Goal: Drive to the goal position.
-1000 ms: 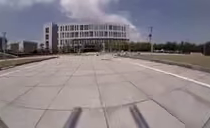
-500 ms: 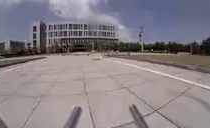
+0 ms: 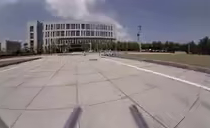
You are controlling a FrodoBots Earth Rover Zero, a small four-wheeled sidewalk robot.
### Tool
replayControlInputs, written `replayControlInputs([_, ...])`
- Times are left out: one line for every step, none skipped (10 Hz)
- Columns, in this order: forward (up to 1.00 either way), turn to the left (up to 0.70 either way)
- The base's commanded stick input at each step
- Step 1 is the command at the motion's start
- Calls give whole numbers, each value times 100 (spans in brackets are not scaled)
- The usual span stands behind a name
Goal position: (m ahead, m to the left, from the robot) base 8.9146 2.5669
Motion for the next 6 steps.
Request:
replayControlInputs([70, 3])
replayControlInputs([70, 3])
replayControlInputs([70, 3])
replayControlInputs([70, 3])
replayControlInputs([70, 3])
replayControlInputs([70, 3])
